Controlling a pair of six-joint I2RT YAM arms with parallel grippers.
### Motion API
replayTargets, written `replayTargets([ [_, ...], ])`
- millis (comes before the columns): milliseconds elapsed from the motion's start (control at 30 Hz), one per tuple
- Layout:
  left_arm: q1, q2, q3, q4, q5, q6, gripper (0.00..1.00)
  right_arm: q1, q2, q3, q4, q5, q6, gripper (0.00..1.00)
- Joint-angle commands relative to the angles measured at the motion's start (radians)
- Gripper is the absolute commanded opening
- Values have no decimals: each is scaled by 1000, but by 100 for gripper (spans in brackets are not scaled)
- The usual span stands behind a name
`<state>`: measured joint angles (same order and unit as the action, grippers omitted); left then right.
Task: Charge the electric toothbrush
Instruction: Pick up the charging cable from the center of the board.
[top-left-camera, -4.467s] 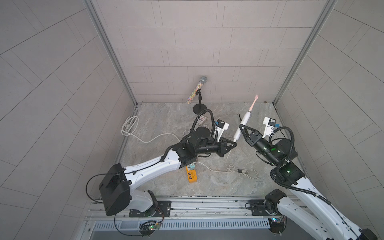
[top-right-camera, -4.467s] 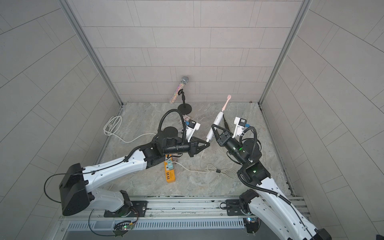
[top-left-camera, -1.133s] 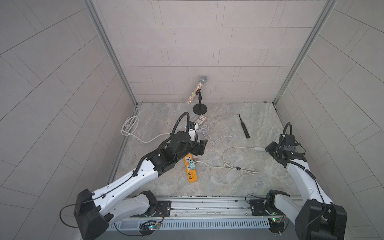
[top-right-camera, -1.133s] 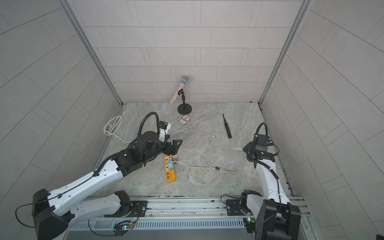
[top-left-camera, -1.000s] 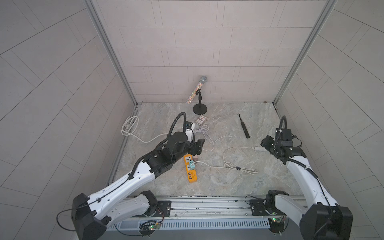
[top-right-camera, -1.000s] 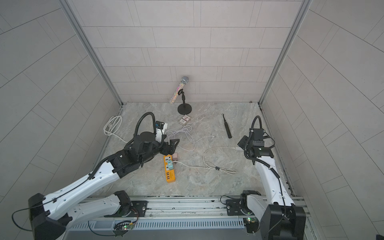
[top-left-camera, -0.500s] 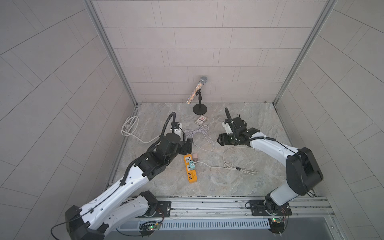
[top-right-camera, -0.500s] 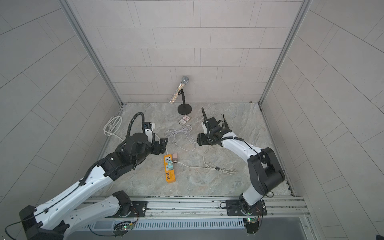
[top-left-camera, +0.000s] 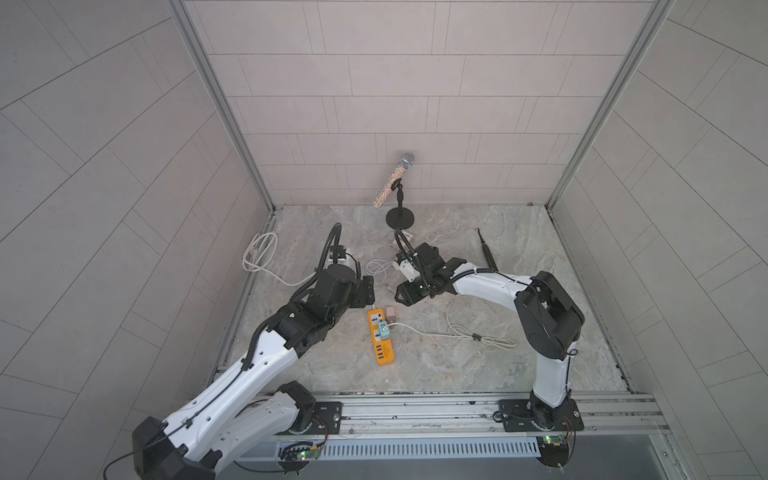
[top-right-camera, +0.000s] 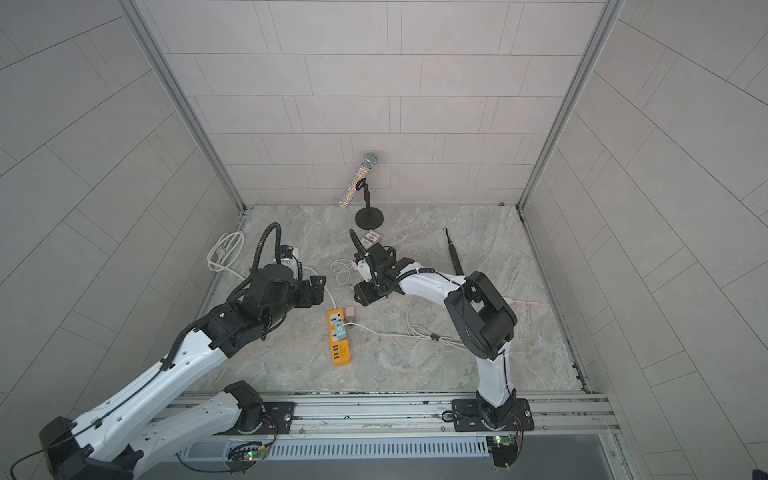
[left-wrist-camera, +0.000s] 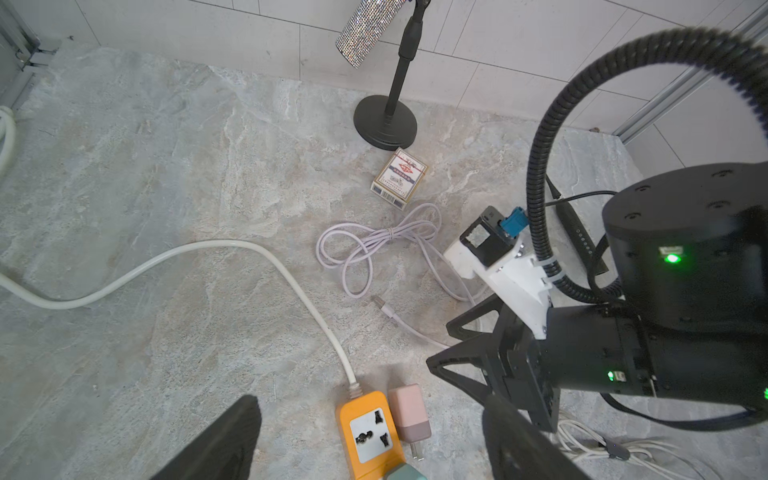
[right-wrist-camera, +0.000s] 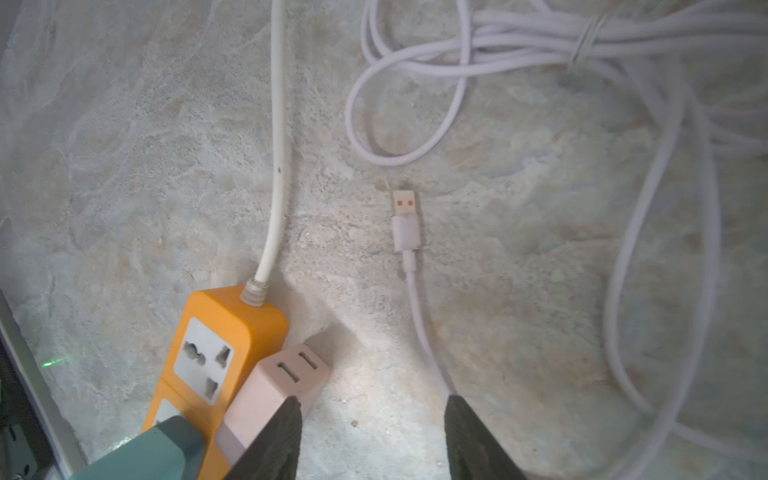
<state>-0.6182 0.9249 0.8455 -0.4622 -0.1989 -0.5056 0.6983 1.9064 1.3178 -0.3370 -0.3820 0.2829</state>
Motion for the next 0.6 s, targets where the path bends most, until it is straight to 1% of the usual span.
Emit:
replayTargets([
  [0, 11, -3, -17, -7, -2, -22, 88, 35, -20, 11, -19, 47, 114, 61],
  [67, 12, 2, -19, -3, 5, -24, 88, 55, -21, 22, -22, 57, 170, 61],
  [167, 15, 2, -22, -2, 12, -27, 88, 63, -15, 29, -49, 126, 259, 61],
  [200, 16, 0, -21, -4, 11, -27, 88, 61, -14, 28, -60, 177, 279, 61],
  [267, 17, -7, -23, -7, 10, -28, 88, 53, -5, 32, -58, 229, 282, 62],
  [333, 20, -10, -29, -3, 16, -29, 88, 50, 24, 73, -61, 220, 246, 62],
  [367, 21, -11, -32, 1, 19, -30, 88, 52, 44, 107, -79, 238, 225, 62],
  [533, 24, -11, -35, 5, 26, -36, 88, 49, 142, 222, -129, 250, 119, 59],
  [567, 26, -12, -37, 8, 27, -36, 88, 49, 161, 237, -138, 256, 101, 57],
])
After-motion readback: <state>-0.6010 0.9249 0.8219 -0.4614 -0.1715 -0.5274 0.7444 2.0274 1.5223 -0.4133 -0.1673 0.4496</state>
